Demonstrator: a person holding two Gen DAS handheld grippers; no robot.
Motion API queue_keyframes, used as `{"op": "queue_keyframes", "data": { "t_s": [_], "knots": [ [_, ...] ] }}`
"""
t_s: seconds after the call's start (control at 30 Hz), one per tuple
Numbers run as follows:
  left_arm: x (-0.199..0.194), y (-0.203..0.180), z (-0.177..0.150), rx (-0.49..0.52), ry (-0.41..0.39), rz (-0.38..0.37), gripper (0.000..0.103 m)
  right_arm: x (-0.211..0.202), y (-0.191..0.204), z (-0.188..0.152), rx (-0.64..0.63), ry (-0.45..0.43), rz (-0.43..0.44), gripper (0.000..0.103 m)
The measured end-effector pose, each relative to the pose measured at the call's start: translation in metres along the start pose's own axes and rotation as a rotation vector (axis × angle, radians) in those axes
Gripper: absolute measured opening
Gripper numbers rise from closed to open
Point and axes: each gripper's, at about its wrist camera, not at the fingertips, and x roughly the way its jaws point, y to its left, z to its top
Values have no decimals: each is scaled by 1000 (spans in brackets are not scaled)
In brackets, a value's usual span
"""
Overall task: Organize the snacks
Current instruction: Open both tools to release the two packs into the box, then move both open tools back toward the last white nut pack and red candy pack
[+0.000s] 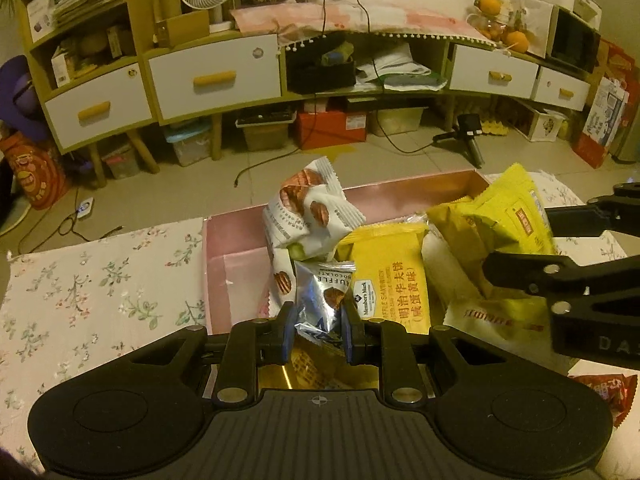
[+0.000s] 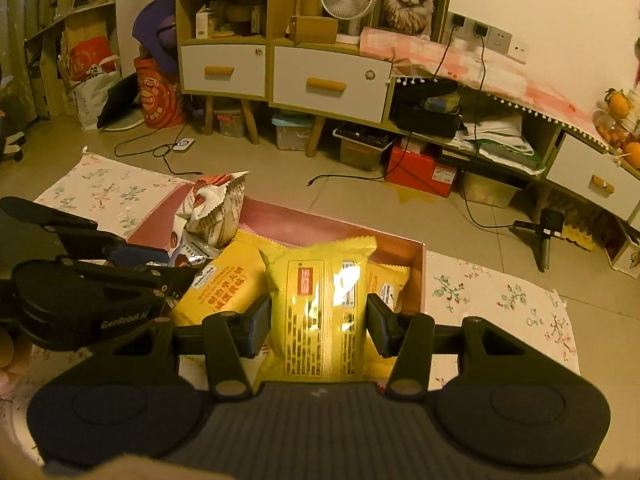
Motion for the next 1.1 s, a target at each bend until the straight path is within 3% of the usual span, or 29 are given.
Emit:
{"op": "queue_keyframes", "data": {
  "t_s": [0.13, 0.23, 0.3, 0.47, 0.67, 1.1],
  "knots": [
    [-1, 2, -1, 2, -3, -12, 23, 0, 1, 0, 9, -4, -4, 50],
    [-3, 2, -1, 4, 3, -14, 26, -4, 0, 2, 14, -14, -4, 68],
    [-6, 2, -2, 4, 2, -11, 30, -10, 0, 2, 9, -23, -10, 71],
    [-19, -1, -5, 13, 6, -36, 53, -23, -3, 2, 8, -23, -25, 79],
    [-42, -10, -18, 55, 13, -32, 68, -44, -2, -7, 13, -23, -34, 84],
    [-97, -14, -56, 55, 10, -31, 88, -85, 15, -29, -6, -28, -43, 94]
  ]
}}
